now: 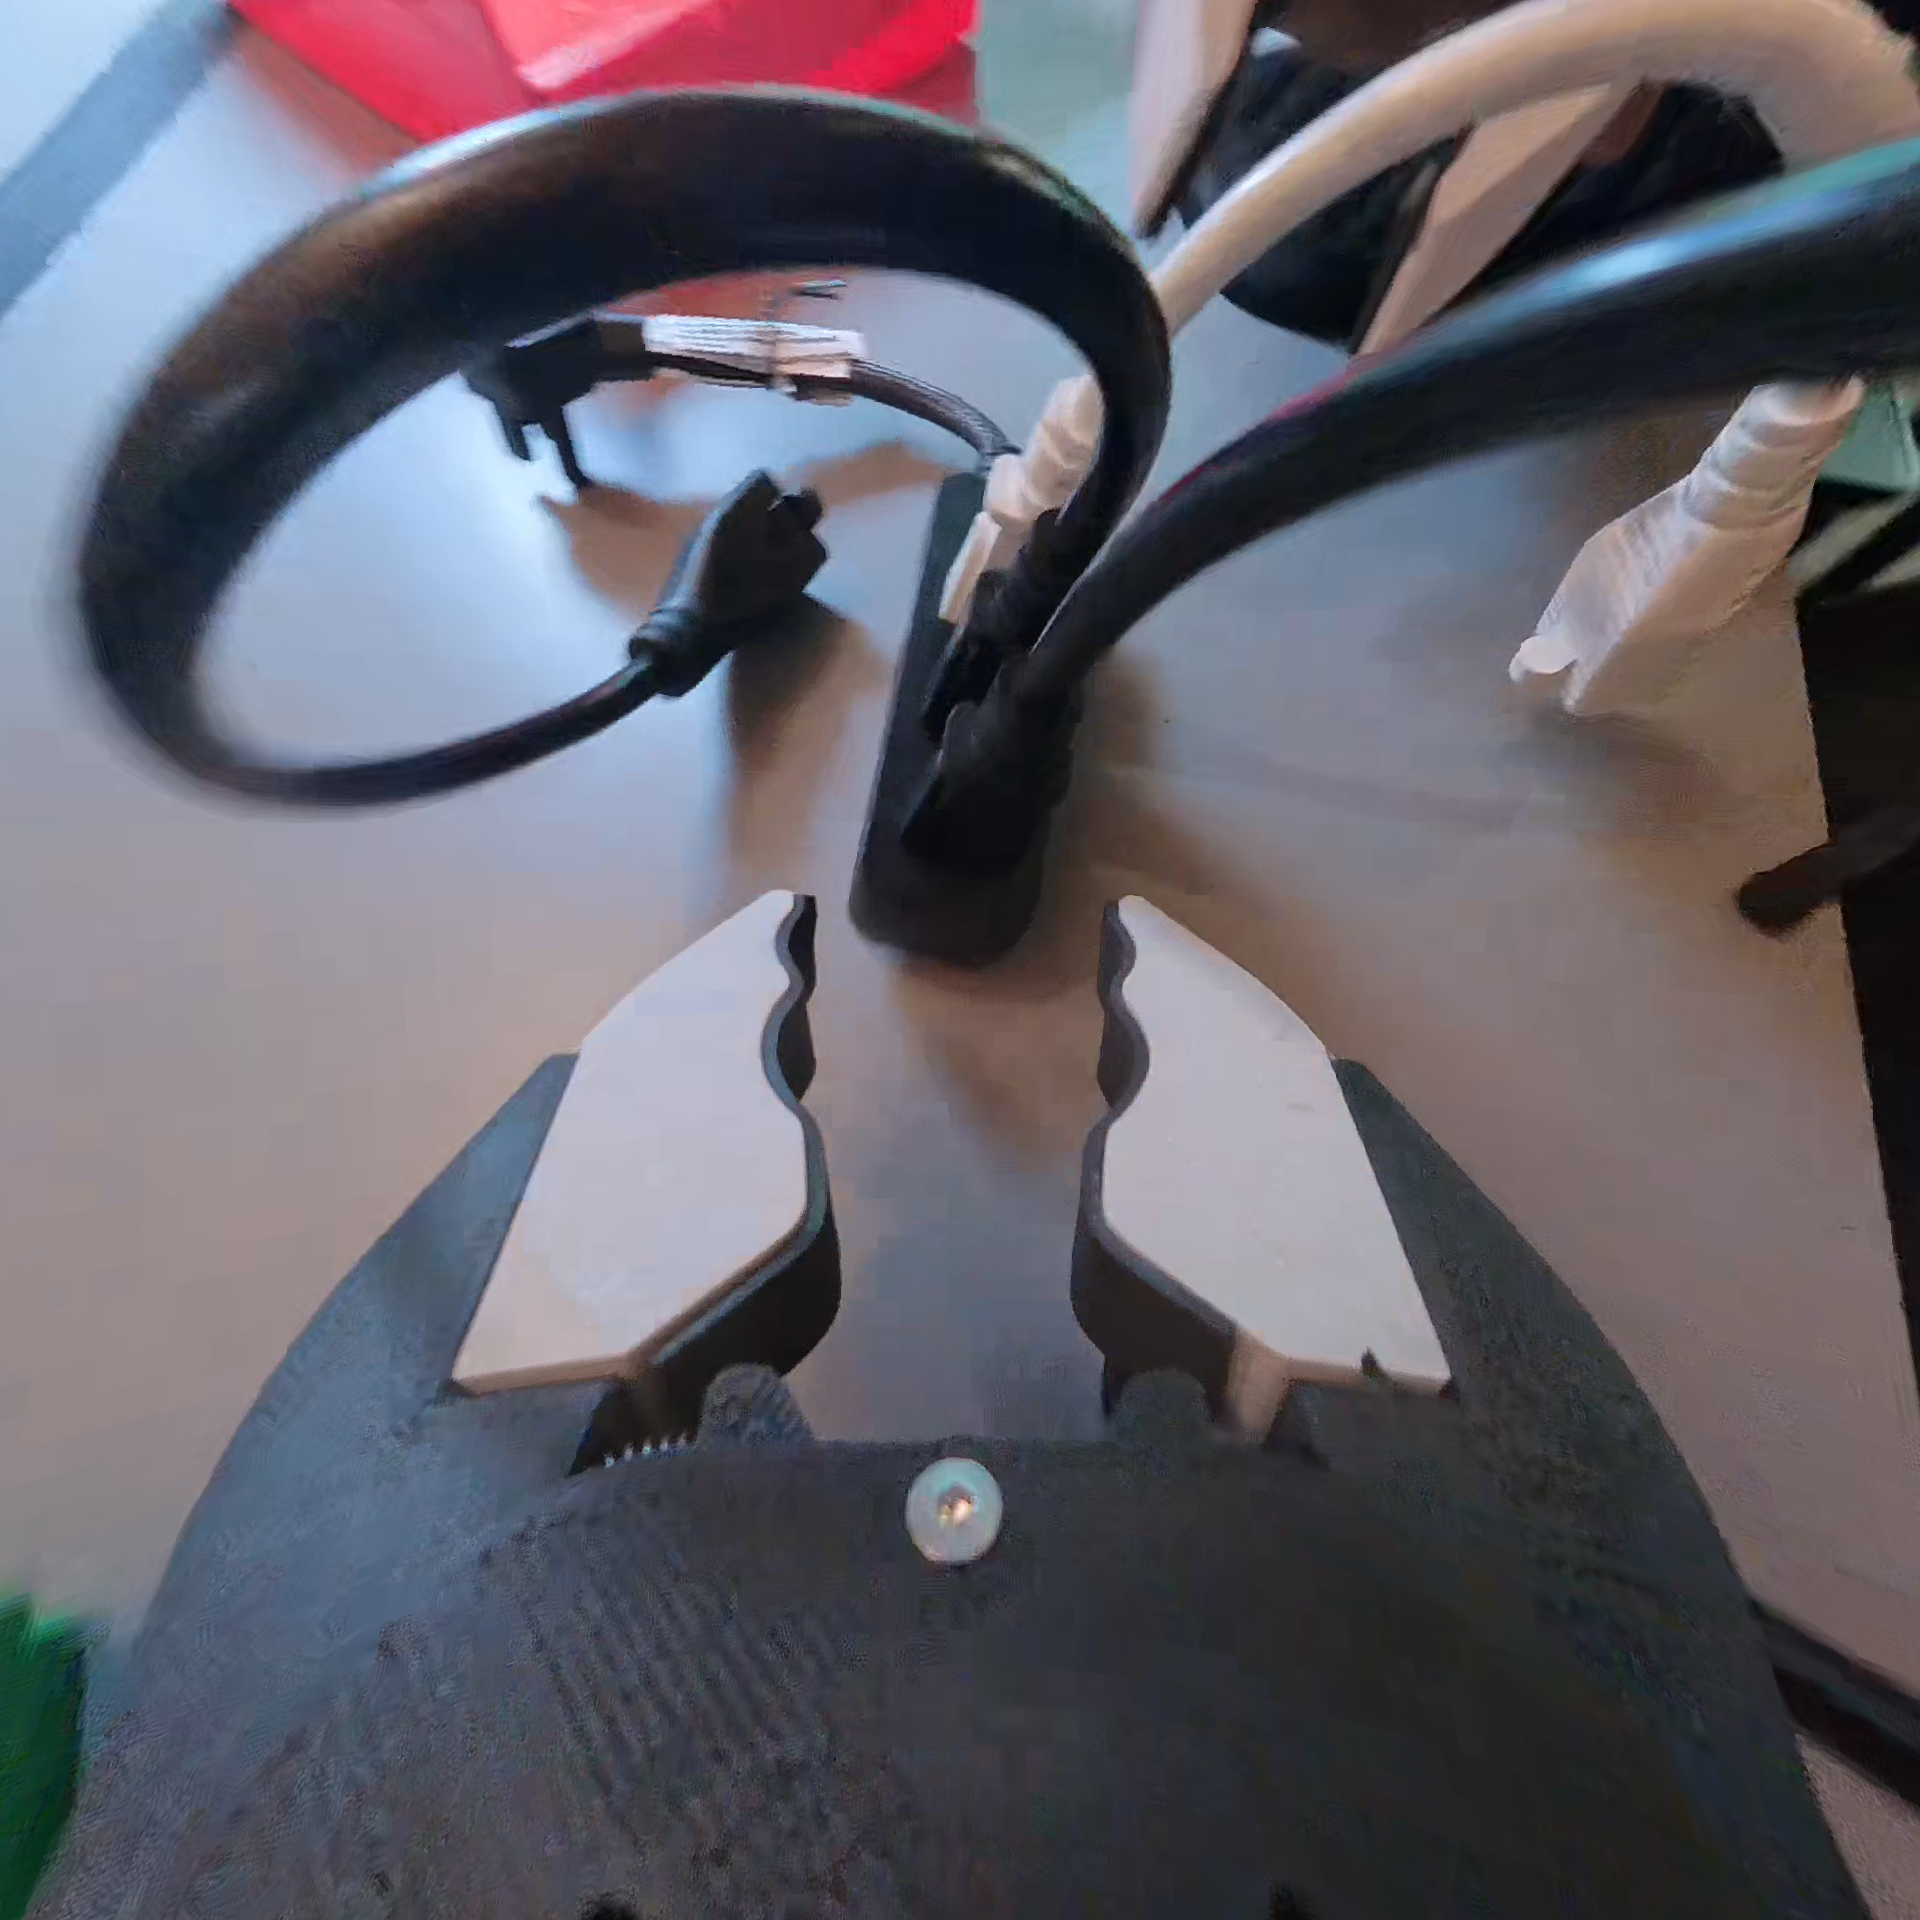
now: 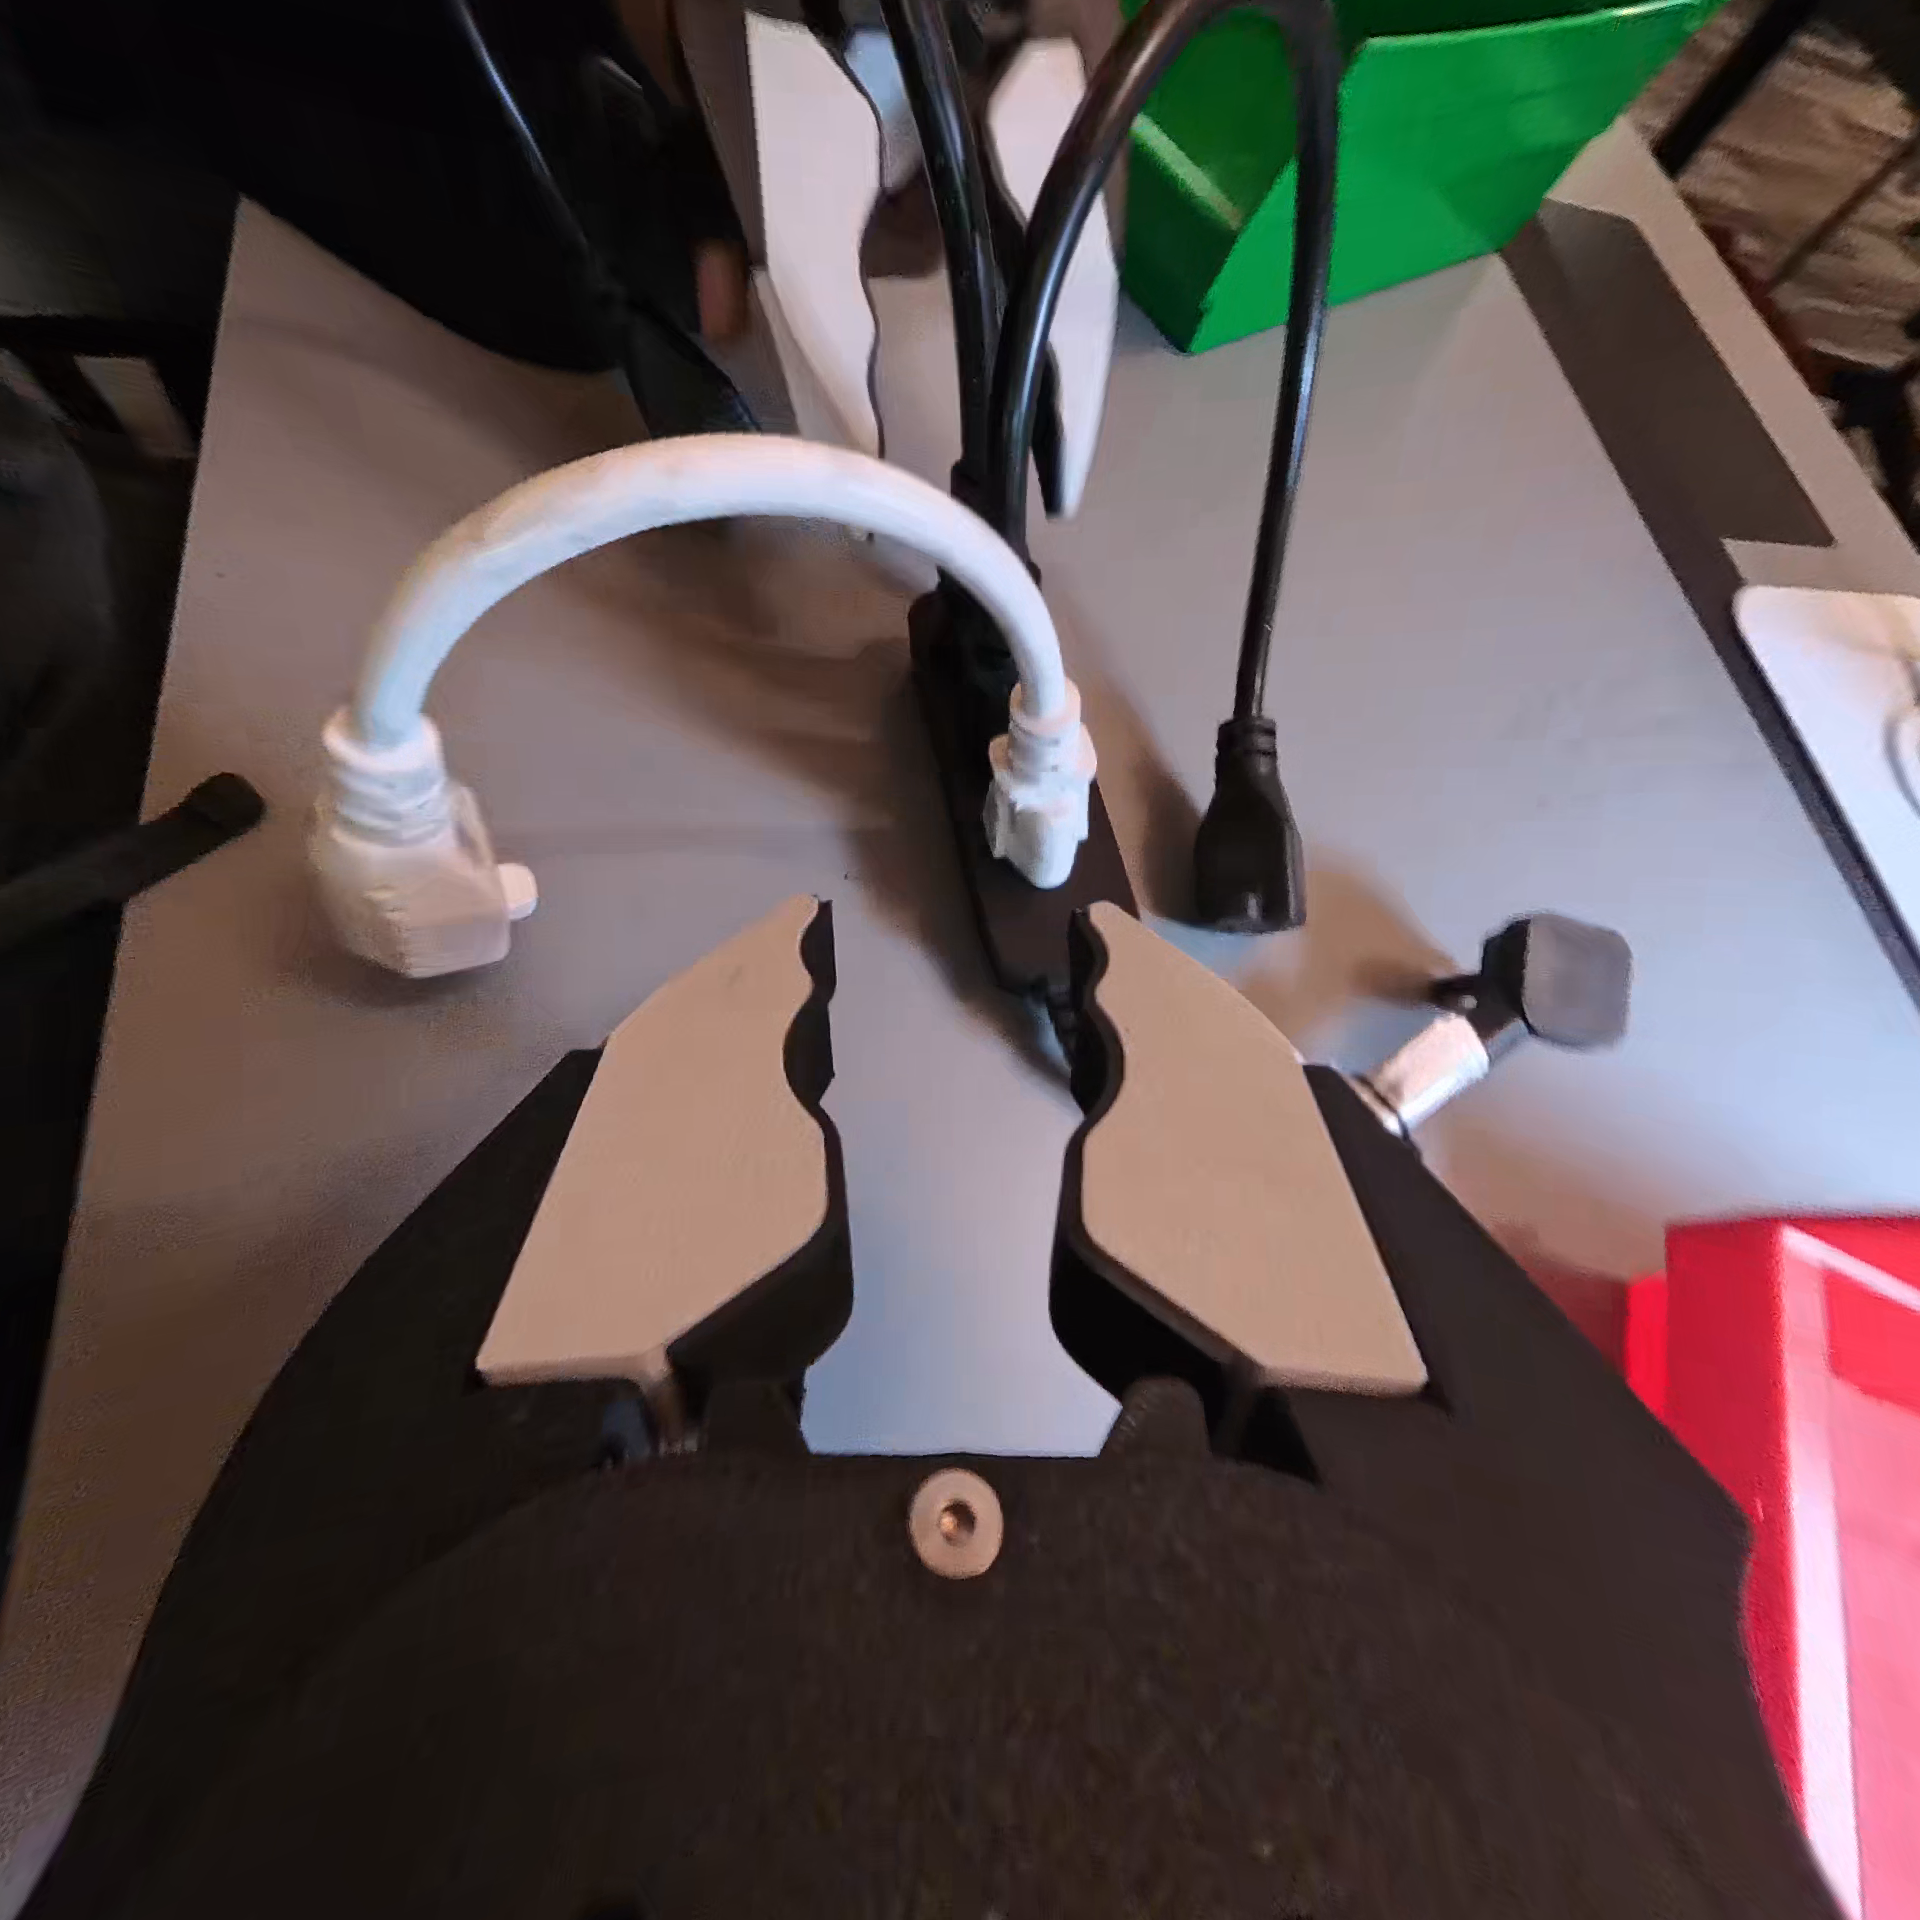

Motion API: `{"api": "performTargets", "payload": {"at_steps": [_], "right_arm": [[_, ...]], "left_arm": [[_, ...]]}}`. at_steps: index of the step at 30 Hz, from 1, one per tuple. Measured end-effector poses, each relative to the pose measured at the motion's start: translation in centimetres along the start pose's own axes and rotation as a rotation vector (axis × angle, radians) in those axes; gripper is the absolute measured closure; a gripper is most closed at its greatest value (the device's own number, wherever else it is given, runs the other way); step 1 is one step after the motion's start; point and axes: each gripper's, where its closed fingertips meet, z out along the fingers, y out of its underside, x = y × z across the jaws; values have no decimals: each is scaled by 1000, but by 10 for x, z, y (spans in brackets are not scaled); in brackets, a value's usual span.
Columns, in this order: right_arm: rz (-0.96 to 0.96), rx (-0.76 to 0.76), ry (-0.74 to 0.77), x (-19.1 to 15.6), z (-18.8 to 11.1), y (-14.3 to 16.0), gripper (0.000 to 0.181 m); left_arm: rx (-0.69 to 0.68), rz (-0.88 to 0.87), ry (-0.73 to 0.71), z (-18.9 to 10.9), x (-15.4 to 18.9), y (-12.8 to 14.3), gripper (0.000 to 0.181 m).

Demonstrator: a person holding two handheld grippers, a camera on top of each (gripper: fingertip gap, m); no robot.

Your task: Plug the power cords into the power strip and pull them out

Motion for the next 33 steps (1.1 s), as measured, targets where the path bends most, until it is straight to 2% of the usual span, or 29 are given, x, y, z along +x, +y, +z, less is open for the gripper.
{"api": "performTargets", "payload": {"at_steps": [3,7,9,13,20,23,25,27,29,33], "right_arm": [[-39,-11,-57,10,21,2,141],[-83,23,-112,16,36,0,145],[-115,6,-127,18,42,4,147],[-138,68,-156,16,52,-1,157],[-117,111,-207,13,61,-5,157],[-68,126,-235,15,63,-6,158],[-37,124,-243,15,63,-6,158],[-23,110,-247,16,64,-6,158],[-8,111,-258,16,65,-6,158],[-4,126,-265,17,66,-7,159]], "left_arm": [[-42,38,87,29,8,-6,125],[-97,106,82,52,6,-4,123],[-104,124,70,58,4,-2,129],[-105,164,80,58,2,-2,134],[-119,43,230,54,9,5,133],[-129,61,195,53,4,5,130],[-87,68,158,51,2,-1,132],[-39,59,173,47,4,-9,138],[-66,65,181,48,4,-8,142],[-76,32,210,48,4,-7,141]]}}
